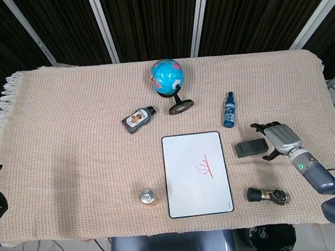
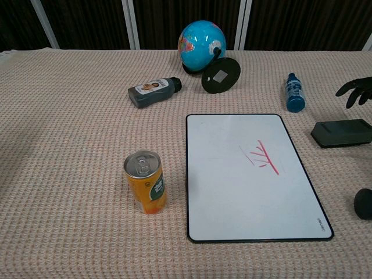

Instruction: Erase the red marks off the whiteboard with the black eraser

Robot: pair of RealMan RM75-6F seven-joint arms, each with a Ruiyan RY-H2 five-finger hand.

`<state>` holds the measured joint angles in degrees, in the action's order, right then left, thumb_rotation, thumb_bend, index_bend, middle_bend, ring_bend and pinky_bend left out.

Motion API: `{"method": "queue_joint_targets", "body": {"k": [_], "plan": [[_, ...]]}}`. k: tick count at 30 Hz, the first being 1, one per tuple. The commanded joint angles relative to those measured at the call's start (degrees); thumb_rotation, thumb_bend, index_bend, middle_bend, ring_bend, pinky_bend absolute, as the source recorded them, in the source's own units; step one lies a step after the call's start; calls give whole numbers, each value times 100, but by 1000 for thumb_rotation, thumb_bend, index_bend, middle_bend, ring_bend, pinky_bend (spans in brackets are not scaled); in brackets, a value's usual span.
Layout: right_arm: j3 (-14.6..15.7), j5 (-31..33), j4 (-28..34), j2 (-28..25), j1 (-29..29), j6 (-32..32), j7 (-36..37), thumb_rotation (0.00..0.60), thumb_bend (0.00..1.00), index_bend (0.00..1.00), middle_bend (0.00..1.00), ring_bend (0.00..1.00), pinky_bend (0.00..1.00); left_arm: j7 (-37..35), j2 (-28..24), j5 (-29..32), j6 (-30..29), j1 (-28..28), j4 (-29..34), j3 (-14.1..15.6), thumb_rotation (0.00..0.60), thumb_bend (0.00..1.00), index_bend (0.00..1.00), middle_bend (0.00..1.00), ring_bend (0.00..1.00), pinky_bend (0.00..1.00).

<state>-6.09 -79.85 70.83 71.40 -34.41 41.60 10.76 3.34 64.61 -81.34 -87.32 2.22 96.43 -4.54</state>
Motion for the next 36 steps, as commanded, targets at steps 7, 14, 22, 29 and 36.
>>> {"method": "queue_joint_targets", "body": {"k": [7, 14, 22, 29, 36], "plan": [[59, 11, -223, 266, -121, 15, -148, 600, 307, 265, 336, 309, 251, 11, 3, 13, -8, 0, 8, -6, 600, 746, 132, 45, 0, 0], [98, 33, -372, 422, -171, 24, -164, 600, 315, 281, 344, 313, 251, 21, 3, 22, 1, 3, 5, -5, 600, 746, 132, 45, 0, 0], [149, 44, -479, 529, -223, 6, -184, 600, 319, 328, 383, 349, 271, 27, 1, 41, 16, 8, 8, -7, 600, 746, 132, 45, 0, 0], [163, 71, -507, 581, -259, 16, -226, 600, 326, 367, 401, 366, 277, 31, 1, 45, 17, 9, 10, -6, 600, 746, 132, 45, 0, 0], [168, 110, -535, 624, -288, 31, -310, 600, 345, 407, 419, 378, 280, 35, -3, 59, 25, 9, 13, -5, 600, 746, 134, 45, 0, 0]]}}
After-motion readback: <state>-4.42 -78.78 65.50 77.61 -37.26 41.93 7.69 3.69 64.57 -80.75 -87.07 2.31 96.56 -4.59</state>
